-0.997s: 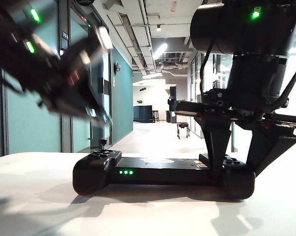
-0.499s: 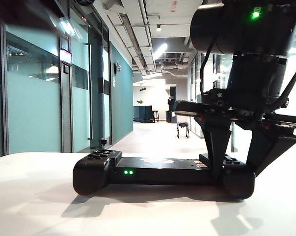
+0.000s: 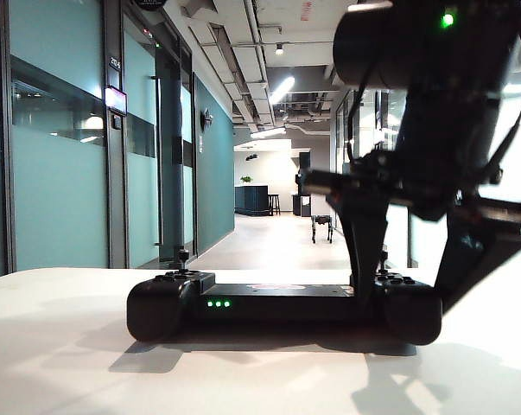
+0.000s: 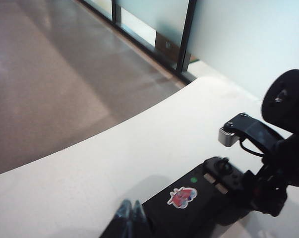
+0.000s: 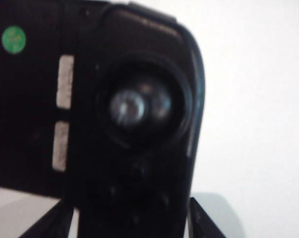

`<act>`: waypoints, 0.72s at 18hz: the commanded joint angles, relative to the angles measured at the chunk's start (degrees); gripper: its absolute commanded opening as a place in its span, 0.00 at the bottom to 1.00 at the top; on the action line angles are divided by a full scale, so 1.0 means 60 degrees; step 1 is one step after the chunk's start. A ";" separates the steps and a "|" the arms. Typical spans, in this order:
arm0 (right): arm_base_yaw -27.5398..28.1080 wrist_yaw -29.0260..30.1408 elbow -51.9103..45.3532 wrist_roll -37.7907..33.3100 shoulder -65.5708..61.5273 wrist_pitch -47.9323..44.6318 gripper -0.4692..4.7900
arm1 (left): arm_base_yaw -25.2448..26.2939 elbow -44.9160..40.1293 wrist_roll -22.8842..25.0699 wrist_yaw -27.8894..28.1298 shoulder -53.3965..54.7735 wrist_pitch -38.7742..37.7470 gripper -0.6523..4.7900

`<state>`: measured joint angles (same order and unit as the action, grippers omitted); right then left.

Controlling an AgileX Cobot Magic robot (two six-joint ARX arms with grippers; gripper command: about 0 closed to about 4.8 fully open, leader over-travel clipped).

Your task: Push the left joystick on the remote control sitting on the white table forward to make the robot dog walk in a straight line until it approaches the door.

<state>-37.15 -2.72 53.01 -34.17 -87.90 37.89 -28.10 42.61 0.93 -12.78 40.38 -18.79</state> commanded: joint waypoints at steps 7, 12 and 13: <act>-0.0018 -0.0222 0.1599 0.1045 0.0871 0.2237 0.69 | 0.0000 0.0033 -0.0590 0.0179 -0.0900 -0.0240 0.11; -0.0022 -0.0783 0.1596 0.2721 0.2779 0.2426 0.08 | 0.0000 -0.0033 -0.0583 0.0579 -0.1515 -0.1333 0.11; -0.0018 -0.1045 0.1577 0.2969 0.3126 0.2382 0.08 | 0.0000 -0.0153 -0.0517 0.0667 -0.1767 -0.1279 0.11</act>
<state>-37.28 -7.16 62.39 -18.55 -70.26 52.62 -28.10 41.95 -2.44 -9.39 30.74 -27.09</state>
